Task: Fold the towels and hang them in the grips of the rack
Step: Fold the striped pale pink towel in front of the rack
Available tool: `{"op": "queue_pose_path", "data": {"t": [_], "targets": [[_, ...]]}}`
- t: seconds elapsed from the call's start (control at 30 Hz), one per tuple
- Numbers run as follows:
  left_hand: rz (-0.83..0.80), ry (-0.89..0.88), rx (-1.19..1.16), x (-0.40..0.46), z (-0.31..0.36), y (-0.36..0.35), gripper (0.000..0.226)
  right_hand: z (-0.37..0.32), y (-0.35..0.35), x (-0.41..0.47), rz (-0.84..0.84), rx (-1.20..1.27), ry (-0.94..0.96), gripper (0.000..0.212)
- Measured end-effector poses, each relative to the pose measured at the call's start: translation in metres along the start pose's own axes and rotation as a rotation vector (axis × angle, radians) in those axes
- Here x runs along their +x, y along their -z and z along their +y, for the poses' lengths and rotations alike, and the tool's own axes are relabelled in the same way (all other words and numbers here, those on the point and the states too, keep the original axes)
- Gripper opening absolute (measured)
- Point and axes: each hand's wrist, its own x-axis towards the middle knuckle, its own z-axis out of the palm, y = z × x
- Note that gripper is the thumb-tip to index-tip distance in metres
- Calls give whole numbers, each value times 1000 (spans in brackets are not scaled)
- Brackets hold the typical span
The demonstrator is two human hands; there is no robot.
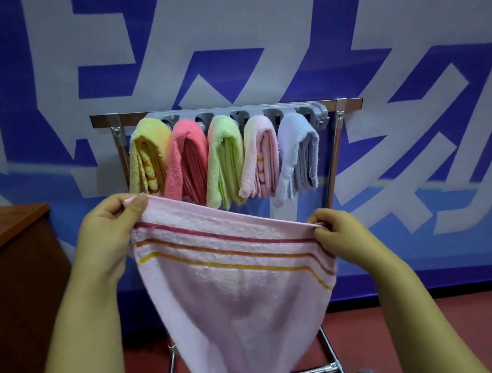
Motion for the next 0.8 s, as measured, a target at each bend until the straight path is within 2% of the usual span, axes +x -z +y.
{"op": "queue_pose_path", "data": {"t": [0.17, 0.23, 0.33, 0.43, 0.5, 0.57, 0.6, 0.67, 0.73, 0.8], "targets": [[38, 128, -166, 4, -11, 10, 13, 17, 13, -2, 41, 232, -34, 4], [20, 144, -199, 3, -12, 10, 16, 21, 15, -1, 167, 342, -52, 7], [-13, 170, -263, 0, -14, 9, 31, 22, 16, -1, 278, 668, -100, 10], [-10, 215, -324, 0, -14, 11, 41, 22, 18, 0, 228, 1045, -170, 11], [25, 280, -347, 1, -18, 12, 37, 21, 20, 0, 125, 1277, -240, 14], [61, 361, -341, 3, -29, 13, 30, 19, 14, 0, 34, 1433, -343, 36], [67, 404, -330, 3, -35, 13, 25, 17, 10, -1, 22, 1467, -401, 36], [72, 471, -310, 1, -48, 11, 15, 14, 2, 0, 85, 1507, -507, 14], [62, 502, -321, -6, -56, 4, 19, 9, -7, 1, 135, 1487, -528, 24], [17, 506, -342, -16, -56, -9, 24, 1, -17, -2, 148, 1375, -472, 28]]}}
